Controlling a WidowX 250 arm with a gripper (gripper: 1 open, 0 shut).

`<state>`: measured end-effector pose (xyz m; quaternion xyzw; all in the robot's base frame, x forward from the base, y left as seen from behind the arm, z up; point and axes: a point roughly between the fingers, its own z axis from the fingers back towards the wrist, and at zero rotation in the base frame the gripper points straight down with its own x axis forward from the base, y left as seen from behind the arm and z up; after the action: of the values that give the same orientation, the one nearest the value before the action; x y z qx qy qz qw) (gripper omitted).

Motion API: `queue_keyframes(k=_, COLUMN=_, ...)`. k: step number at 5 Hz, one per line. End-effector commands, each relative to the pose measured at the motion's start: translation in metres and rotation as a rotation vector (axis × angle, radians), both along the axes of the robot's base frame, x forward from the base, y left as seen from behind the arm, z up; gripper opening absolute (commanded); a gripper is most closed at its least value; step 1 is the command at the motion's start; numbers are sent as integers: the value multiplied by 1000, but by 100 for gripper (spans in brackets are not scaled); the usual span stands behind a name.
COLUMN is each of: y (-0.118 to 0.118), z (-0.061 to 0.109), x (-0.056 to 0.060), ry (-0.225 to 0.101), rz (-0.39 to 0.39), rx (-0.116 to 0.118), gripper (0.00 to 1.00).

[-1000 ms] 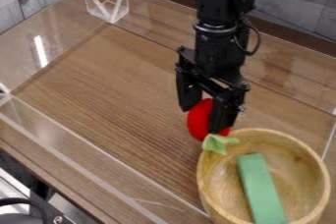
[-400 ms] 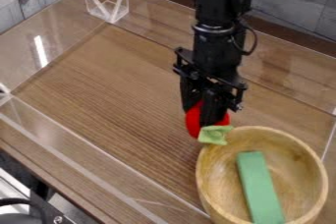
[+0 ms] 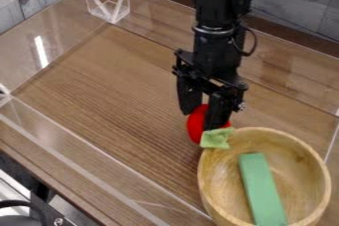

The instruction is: Move the red fruit to the right

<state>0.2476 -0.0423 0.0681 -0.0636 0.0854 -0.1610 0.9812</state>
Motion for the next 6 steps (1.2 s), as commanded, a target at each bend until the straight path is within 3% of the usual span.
queue_keyframes(k=1, y=3, z=9, x=13, ry=-51, rz=26, rx=0, gripper=0)
queue_keyframes(k=2, y=3, z=8, x=14, ry=-42, rz=32, rx=0, gripper=100)
queue_keyframes(k=3, y=5, z=8, x=15, ry=-41, rz=42, rx=1, gripper=0)
queue_keyframes(k=6, y=8, z=12, x=18, ry=-44, rz=69, rx=5, gripper=0)
